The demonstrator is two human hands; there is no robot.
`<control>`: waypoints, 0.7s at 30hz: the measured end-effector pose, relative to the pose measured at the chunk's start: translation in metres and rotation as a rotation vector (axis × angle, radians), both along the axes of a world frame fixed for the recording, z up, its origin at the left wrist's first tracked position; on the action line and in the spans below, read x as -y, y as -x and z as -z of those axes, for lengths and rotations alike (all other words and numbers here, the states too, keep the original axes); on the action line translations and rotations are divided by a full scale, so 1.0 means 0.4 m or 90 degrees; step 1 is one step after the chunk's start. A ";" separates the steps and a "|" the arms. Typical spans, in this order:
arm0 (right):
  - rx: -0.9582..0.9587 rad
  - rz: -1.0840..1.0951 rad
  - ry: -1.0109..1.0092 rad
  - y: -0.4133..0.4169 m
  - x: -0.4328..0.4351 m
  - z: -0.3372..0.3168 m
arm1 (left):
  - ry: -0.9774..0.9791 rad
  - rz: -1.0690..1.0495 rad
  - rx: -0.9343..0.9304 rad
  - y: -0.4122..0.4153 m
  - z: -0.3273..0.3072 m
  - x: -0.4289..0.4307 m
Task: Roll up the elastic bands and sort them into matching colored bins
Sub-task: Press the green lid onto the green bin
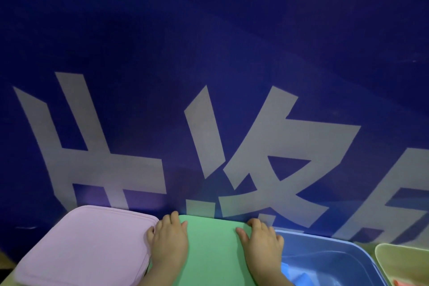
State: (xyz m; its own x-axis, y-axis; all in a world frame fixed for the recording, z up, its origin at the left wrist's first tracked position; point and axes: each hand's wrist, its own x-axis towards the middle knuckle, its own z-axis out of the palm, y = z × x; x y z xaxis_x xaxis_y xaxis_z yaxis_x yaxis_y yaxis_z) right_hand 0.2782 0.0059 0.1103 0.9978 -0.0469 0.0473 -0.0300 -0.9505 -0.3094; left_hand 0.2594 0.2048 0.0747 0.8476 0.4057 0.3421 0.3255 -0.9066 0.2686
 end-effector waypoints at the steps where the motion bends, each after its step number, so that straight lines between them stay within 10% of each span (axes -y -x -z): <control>1: 0.005 0.000 0.010 0.000 0.000 0.001 | -0.003 -0.003 0.007 -0.001 -0.001 0.000; 21: 0.041 -0.019 0.055 -0.005 0.002 0.026 | 0.010 0.004 -0.073 0.007 -0.007 0.009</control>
State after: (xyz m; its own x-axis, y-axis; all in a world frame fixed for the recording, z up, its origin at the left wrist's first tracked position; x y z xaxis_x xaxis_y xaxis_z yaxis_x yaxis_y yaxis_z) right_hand 0.2802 0.0050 0.1000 0.9934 -0.0099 0.1139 0.0162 -0.9740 -0.2259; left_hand 0.2565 0.2013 0.0776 0.8834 0.4046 0.2366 0.3489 -0.9047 0.2444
